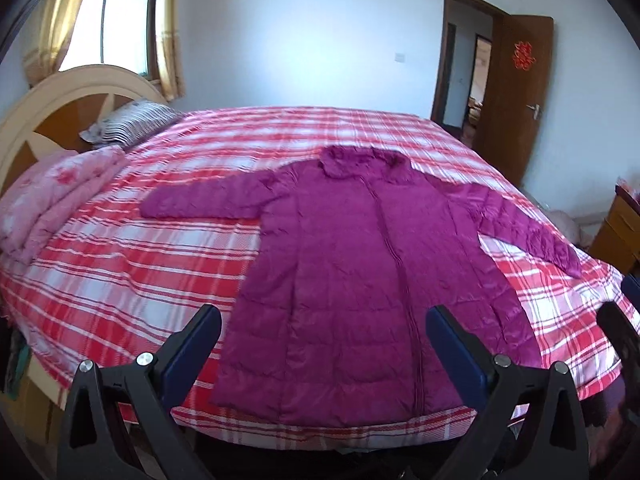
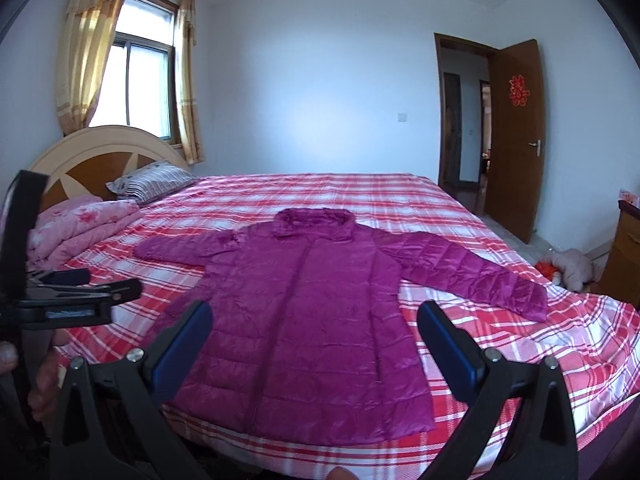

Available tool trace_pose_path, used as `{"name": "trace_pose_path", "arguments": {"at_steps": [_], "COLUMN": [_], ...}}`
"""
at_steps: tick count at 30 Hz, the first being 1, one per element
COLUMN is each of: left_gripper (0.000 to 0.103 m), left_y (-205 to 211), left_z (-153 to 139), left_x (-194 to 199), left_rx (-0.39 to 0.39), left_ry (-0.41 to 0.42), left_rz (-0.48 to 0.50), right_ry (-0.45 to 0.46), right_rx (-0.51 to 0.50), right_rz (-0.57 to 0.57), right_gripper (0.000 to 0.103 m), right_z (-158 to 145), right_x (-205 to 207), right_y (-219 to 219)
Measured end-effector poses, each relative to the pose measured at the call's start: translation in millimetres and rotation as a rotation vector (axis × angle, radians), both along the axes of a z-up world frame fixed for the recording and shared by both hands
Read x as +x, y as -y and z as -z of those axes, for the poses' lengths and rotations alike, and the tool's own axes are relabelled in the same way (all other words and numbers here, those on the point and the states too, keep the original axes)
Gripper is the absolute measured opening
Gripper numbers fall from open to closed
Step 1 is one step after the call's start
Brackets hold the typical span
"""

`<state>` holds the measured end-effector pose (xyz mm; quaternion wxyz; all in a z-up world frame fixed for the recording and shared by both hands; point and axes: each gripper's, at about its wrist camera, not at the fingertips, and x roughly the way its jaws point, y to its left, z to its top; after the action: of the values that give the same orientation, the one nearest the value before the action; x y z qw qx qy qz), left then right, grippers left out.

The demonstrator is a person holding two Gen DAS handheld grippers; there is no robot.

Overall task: Fold large clothes
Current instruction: 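Grasp the coat sleeve cuff with the right gripper and lift it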

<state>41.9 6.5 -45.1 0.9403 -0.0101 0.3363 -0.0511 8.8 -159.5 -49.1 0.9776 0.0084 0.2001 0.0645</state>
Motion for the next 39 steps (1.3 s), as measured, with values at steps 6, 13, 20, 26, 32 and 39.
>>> {"name": "trace_pose_path", "arguments": {"at_steps": [6, 13, 20, 26, 32, 39], "left_gripper": [0.102, 0.102, 0.102, 0.102, 0.102, 0.102], "left_y": [25.9, 50.1, 52.0, 49.4, 39.6, 26.5], "left_z": [10.0, 33.1, 55.0, 67.3, 69.9, 51.9], "left_x": [33.7, 91.7, 135.5, 144.8, 144.4, 143.2], "left_rx": [0.091, 0.154, 0.181, 0.218, 0.199, 0.158], "left_ry": [0.036, 0.074, 0.039, 0.008, 0.000, 0.046], "left_rz": [0.060, 0.062, 0.025, 0.021, 0.009, -0.001], "right_ry": [-0.086, -0.243, -0.418, -0.556, -0.563, -0.345], "right_rx": [0.030, 0.135, 0.107, 0.069, 0.060, -0.135], "right_rz": [0.155, 0.408, 0.567, 0.600, 0.529, 0.539], "right_gripper": [0.102, 0.087, 0.070, 0.054, 0.017, 0.015], "right_z": [33.5, 67.6, 95.2, 126.8, 125.7, 34.1], "right_x": [46.1, 115.6, 183.7, 230.6, 229.4, 212.4], "right_y": [77.6, 215.5, 295.7, 322.8, 319.8, 280.1]}}
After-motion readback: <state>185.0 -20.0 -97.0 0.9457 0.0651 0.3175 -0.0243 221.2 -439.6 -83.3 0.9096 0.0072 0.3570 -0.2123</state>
